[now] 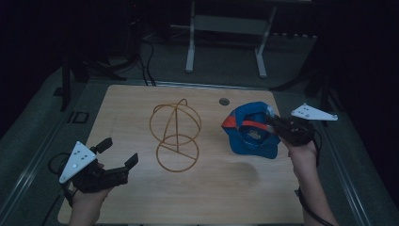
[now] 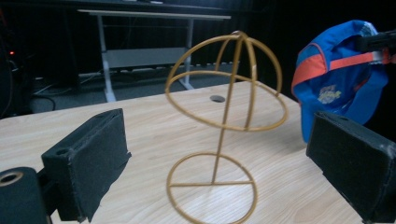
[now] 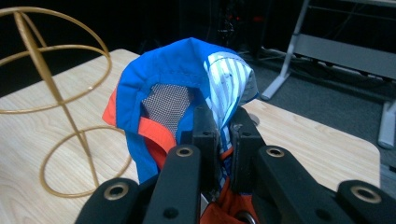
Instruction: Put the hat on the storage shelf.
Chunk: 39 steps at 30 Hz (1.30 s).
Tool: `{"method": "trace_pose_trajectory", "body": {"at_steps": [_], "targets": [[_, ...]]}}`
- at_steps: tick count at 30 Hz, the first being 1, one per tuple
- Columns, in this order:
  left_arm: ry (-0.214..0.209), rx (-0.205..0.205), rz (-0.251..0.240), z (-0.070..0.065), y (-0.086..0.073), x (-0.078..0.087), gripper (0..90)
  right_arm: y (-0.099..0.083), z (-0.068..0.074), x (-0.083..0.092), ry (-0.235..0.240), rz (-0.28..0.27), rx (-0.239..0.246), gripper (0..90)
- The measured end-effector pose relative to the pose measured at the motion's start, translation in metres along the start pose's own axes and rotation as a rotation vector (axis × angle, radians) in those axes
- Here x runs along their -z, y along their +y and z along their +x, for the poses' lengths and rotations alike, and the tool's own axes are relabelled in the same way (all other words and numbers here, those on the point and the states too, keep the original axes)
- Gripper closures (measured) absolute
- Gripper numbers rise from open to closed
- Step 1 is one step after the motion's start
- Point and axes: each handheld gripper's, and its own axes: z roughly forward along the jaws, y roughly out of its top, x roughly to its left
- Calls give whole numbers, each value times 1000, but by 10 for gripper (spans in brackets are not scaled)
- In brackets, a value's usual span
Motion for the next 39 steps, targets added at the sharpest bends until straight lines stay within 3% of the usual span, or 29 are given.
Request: {"method": "trace_pose_trajectory", "body": {"at_steps": [8,15,27,31,35,39], "targets": [[-91,-70,7,-27,25,-20,61,7,11,5,25,-25,2,837],[-141,-106,20,-44,41,-40,62,8,14,10,31,-37,0,837],[-235,-199,40,-87,65,-83,68,8,29,16,74,-53,16,836],[-268,-213,45,-100,72,-97,68,11,35,21,104,-69,27,836],[-273,-238,69,-110,75,-110,69,12,40,25,116,-79,35,836],[-291,-228,79,-117,77,-124,69,12,47,29,144,-83,49,836]]}}
